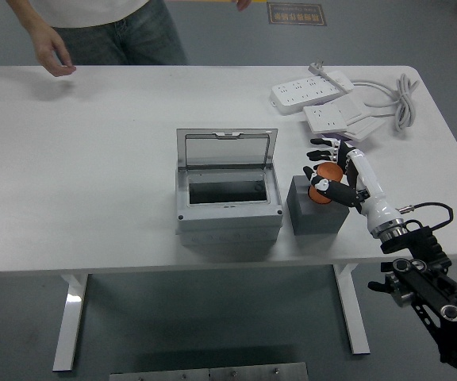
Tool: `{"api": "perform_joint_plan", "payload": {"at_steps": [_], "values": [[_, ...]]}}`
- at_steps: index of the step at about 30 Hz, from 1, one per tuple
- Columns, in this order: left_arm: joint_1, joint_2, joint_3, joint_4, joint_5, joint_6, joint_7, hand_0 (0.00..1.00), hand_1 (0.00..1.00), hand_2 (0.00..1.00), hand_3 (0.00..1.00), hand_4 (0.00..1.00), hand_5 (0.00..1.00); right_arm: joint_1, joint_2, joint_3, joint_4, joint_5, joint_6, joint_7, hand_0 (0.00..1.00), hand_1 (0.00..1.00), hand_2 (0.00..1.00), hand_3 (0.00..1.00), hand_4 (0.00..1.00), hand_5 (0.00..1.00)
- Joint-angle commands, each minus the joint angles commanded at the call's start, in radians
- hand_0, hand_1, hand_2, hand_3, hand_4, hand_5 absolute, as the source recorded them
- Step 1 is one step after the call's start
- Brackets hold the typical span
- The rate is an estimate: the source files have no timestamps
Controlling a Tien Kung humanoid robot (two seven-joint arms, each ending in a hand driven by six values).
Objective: Fetch the battery,place it into the box,close the lid of the box
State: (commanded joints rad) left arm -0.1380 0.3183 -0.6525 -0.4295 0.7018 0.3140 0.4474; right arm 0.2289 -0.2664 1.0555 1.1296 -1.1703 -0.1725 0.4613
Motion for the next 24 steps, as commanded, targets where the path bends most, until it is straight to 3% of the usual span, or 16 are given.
{"api": "perform_joint_plan", "payload": {"at_steps": [19, 20, 24], "values": [[-0.006, 0.002, -0.004, -0.001, 0.009, -0.003, 0.002, 0.626, 0.695, 0.588, 0.589, 0.572, 0.002, 0.021, -0.001, -0.036, -0.036, 0.020, 0.000, -0.009, 0.564, 0.657, 0.635, 0.724, 0.736, 0.104], [-0.006, 0.002, -0.004, -0.001, 0.010, -0.003, 0.002, 0.625, 0.695, 0.588, 0.590, 0.573, 0.002, 0.021, -0.001, -0.037, -0.036, 0.021, 0.000, -0.009, 0.510, 0.629, 0.627, 0.715, 0.671, 0.047], [-0.006, 0.003, -0.006, -0.001, 0.013, -0.004, 0.004, 0.625, 0.695, 0.588, 0.590, 0.573, 0.002, 0.022, -0.002, -0.043, -0.038, 0.029, -0.001, -0.009, 0.510, 0.629, 0.627, 0.715, 0.671, 0.047]]}}
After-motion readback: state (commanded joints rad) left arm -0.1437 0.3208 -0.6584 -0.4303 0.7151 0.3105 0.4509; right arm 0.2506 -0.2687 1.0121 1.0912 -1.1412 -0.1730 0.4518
